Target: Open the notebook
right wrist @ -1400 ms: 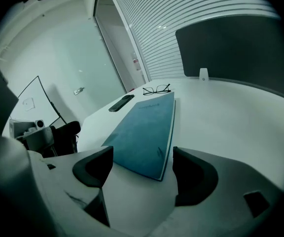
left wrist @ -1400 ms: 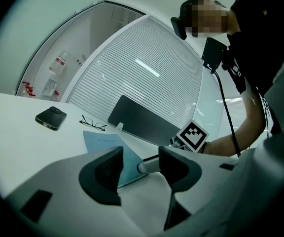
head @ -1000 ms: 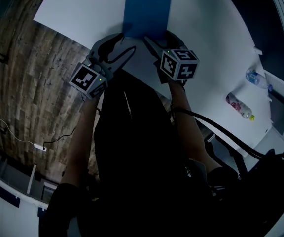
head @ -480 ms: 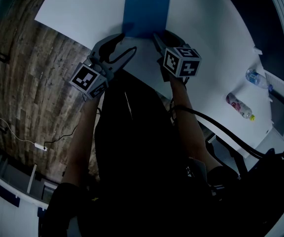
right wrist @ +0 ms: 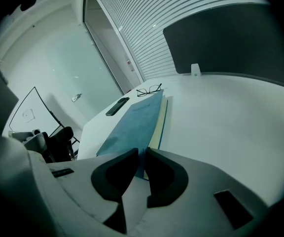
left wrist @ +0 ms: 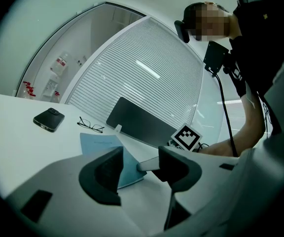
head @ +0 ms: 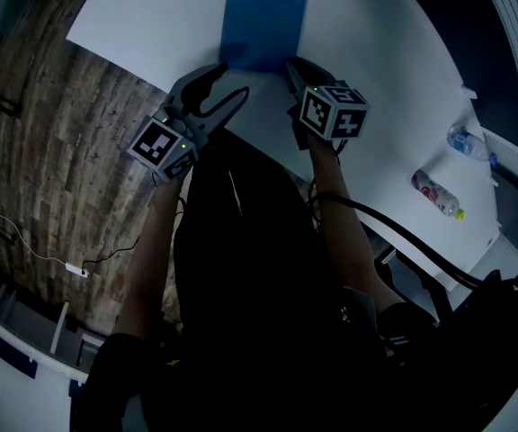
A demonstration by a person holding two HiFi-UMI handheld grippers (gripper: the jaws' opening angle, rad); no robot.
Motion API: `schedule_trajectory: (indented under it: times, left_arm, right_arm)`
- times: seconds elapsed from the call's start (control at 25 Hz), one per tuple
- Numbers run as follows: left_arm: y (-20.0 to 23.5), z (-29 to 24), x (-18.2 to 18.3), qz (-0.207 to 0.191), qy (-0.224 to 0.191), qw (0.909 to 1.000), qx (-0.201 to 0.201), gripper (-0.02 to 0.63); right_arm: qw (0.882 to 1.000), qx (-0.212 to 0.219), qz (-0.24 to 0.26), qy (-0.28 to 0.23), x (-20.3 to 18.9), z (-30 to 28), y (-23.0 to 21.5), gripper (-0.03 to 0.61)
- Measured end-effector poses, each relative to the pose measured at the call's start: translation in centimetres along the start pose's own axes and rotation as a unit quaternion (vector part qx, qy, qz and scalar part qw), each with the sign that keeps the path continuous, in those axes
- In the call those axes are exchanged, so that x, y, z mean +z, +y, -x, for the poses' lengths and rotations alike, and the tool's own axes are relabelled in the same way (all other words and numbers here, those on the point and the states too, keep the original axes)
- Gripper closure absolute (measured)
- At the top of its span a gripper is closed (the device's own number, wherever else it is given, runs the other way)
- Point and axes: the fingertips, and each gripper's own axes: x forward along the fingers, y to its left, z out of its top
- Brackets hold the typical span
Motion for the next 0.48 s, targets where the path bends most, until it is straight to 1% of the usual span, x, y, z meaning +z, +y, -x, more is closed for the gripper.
schedule_trajectory:
  times: [0.48]
  left_arm:
    - [-0.7, 0.1, 1.0, -0.001, -0.001, 1.0, -0.001, 0.394]
  right_arm:
    - [1.0, 0.01, 0.008, -0.01, 1.1, 0.8, 0.5, 0.548]
